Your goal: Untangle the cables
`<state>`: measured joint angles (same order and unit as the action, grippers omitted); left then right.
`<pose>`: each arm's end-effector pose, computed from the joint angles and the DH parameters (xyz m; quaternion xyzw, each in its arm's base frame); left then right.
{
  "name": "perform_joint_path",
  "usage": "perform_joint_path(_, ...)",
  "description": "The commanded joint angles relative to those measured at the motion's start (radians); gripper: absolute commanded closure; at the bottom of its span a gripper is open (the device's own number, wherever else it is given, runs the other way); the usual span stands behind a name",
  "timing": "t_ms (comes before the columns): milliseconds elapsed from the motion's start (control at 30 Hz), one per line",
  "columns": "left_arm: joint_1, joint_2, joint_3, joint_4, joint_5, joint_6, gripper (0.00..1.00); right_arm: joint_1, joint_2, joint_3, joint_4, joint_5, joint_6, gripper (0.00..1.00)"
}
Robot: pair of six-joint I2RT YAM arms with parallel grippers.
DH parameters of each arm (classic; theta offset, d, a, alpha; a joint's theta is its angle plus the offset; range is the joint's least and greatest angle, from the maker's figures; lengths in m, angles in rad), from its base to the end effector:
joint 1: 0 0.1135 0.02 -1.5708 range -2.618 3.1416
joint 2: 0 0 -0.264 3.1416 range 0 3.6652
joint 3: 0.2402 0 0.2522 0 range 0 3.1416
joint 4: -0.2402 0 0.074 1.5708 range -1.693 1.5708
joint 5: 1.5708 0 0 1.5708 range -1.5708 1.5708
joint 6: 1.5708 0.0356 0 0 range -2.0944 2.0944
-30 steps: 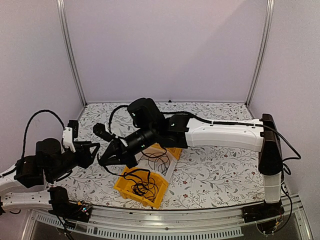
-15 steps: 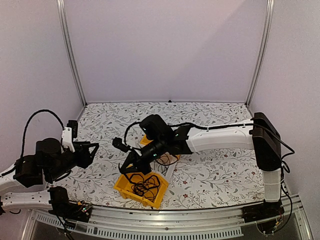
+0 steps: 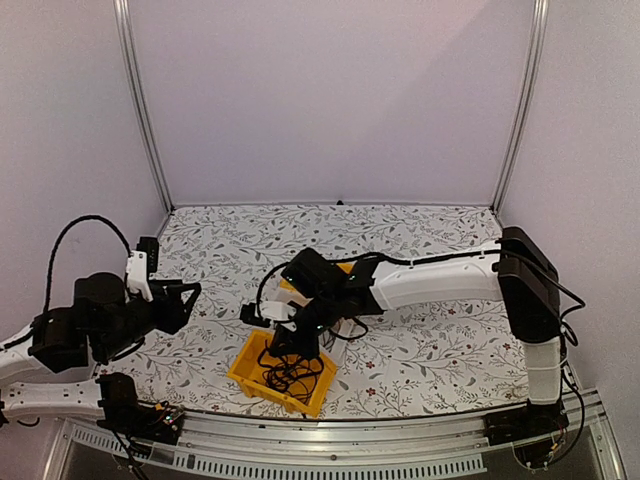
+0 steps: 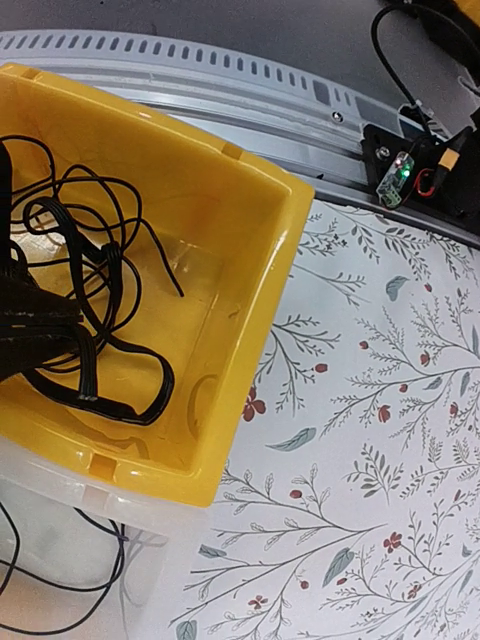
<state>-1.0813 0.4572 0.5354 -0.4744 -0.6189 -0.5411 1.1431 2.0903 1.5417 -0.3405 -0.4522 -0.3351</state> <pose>0.0735 -0.0941 0.2692 0.0489 0.8092 -0.2081 0.5473 0.1759 0.4234 0.1838 -0.6741 0.6284 0.3223 0.2165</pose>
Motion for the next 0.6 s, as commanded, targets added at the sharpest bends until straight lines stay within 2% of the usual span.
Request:
perform_joint_path(0,-0.009,0.037,0.015,0.085,-0.029,0.042,0.49,0.026,0.057,0.074,-0.132,0.083,-0.088,0.93)
perform_joint_path(67,-0.009,0.066,0.02,0.127,-0.041,0.058,0.48,0.03,0.068,0.102,-0.148,0.108,-0.08,0.86)
perform_joint_path(200,0.005,0.151,0.047,0.209,-0.075,0.12,0.45,0.03,0.098,0.18,-0.199,0.211,-0.06,0.84)
perform_joint_path(300,0.032,0.221,0.102,0.247,-0.086,0.184,0.42,0.026,0.105,0.234,-0.271,0.223,-0.095,0.71)
perform_joint_path(467,0.106,0.298,0.214,0.294,-0.035,0.226,0.4,-0.028,-0.03,0.2,-0.303,0.152,-0.134,0.54)
perform_joint_path(567,0.156,0.352,0.261,0.316,0.028,0.208,0.38,-0.046,-0.09,0.198,-0.336,0.158,-0.184,0.51)
